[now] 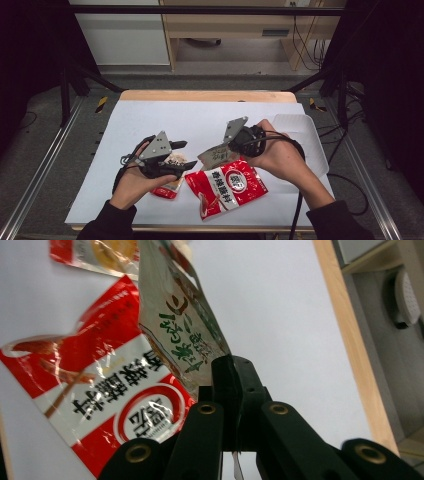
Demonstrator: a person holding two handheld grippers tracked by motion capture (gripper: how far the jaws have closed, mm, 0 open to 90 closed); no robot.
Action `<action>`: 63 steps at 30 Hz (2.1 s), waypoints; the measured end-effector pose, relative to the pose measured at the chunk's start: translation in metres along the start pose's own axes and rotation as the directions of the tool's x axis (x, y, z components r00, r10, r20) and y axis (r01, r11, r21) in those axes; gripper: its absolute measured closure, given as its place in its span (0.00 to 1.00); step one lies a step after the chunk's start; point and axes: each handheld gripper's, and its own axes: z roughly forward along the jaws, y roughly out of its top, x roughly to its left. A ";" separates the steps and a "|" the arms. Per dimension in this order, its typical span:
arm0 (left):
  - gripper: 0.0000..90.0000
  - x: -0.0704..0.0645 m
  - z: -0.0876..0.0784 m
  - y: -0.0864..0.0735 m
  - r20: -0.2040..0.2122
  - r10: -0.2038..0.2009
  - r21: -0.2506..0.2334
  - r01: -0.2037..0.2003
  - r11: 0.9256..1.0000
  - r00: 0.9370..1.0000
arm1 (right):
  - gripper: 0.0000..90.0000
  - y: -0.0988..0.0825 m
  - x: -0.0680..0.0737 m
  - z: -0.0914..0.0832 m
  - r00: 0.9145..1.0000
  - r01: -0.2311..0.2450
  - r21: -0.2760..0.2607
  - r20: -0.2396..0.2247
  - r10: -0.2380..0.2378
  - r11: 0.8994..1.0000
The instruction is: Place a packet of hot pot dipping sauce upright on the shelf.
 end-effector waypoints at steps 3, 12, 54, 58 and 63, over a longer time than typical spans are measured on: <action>0.20 0.001 -0.002 -0.018 -0.059 0.006 0.049 -0.003 0.999 0.998 | 1.00 -0.007 -0.011 -0.009 1.000 -0.018 -0.003 0.022 0.018 1.000; 0.09 0.014 -0.025 -0.083 -0.179 -0.084 0.104 0.104 0.989 0.980 | 1.00 -0.030 -0.042 -0.038 0.992 -0.061 -0.024 0.110 0.064 0.998; 0.06 0.036 -0.085 -0.153 -0.447 -0.204 0.051 0.253 0.966 0.871 | 1.00 -0.145 -0.114 -0.071 0.873 -0.347 -0.161 0.303 0.381 0.924; 0.06 0.036 -0.088 -0.155 -0.459 -0.217 0.043 0.265 0.963 0.862 | 1.00 -0.151 -0.117 -0.072 0.868 -0.355 -0.171 0.303 0.392 0.919; 0.06 0.037 -0.091 -0.156 -0.470 -0.227 0.035 0.275 0.961 0.853 | 1.00 -0.156 -0.120 -0.071 0.861 -0.366 -0.180 0.307 0.405 0.913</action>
